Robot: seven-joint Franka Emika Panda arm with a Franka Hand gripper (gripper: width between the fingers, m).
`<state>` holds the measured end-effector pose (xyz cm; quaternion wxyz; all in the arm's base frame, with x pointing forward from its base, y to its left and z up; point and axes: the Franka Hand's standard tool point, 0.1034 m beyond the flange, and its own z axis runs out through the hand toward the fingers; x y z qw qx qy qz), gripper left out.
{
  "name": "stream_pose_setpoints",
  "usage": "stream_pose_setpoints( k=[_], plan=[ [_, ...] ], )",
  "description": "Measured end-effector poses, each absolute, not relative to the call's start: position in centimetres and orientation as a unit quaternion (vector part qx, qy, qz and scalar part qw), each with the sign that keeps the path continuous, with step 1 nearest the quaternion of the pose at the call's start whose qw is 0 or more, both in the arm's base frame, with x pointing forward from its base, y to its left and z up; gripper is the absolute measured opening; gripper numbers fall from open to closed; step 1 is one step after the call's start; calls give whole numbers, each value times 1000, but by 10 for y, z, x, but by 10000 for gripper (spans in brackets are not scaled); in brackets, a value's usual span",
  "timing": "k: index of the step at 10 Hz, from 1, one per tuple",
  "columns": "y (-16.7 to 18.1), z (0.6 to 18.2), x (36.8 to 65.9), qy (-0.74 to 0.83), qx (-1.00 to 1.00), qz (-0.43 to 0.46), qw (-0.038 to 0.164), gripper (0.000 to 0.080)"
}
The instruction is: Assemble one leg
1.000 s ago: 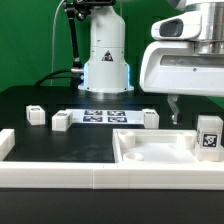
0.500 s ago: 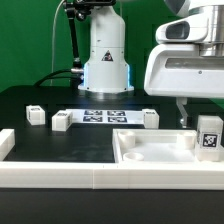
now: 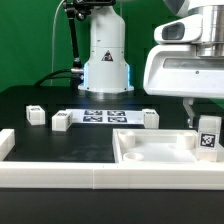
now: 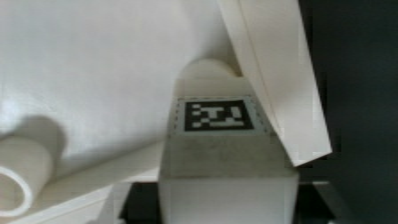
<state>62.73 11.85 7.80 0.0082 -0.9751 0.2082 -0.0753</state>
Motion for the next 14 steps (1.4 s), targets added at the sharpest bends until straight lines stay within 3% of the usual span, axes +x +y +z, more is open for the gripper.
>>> stream_pose_setpoints(
  k=[10,14],
  plan=[
    [117,77,620,679,-732,-50,33,292],
    [111,78,619,778,-626,-32,41,294]
  ],
)
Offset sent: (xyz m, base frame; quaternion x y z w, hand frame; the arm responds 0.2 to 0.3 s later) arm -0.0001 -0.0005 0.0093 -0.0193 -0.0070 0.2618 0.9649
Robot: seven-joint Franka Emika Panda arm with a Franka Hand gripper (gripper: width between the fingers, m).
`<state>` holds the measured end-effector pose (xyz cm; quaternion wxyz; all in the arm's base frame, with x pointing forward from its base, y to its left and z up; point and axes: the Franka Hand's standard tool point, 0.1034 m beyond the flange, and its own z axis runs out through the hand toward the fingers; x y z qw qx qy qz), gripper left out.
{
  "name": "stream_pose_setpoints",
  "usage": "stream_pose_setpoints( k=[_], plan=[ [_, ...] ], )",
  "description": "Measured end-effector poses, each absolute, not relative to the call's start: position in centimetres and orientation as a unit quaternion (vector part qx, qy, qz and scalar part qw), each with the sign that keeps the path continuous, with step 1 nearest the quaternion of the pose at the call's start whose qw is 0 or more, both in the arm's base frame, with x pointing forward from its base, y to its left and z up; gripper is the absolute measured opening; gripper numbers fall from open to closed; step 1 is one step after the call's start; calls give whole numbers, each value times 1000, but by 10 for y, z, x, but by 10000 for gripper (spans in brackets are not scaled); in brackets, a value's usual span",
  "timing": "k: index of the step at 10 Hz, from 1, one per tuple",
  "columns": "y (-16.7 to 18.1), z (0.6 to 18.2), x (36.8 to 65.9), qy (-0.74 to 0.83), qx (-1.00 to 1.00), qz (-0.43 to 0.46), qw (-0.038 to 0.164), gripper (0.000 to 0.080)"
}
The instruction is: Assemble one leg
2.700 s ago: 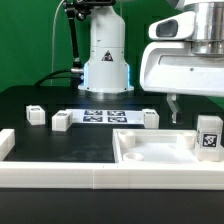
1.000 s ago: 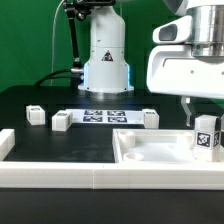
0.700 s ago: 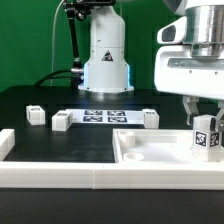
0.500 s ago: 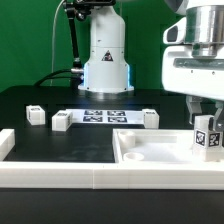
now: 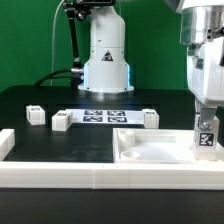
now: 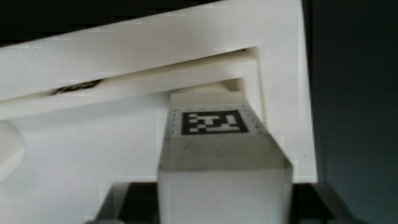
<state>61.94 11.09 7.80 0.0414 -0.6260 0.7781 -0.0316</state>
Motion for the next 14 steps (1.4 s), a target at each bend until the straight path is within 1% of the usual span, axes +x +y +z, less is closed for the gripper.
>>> stream_pose_setpoints(
  k=[1,2,3,4,5,6,7,14],
  plan=[
    [112,78,619,779,-625,-31,42,294],
    [112,78,619,773,-632,-32,42,336],
    [112,78,619,762,-646,-33,41,521],
    [112,78,619,745,-665,-34,40,609],
    [112,78,619,724,-688,-35,39,609],
    [112,78,619,686,-726,-37,37,643],
    [112,78,619,670,-741,-38,36,648],
    [112,78,619,669,-741,-38,36,649]
  ],
)
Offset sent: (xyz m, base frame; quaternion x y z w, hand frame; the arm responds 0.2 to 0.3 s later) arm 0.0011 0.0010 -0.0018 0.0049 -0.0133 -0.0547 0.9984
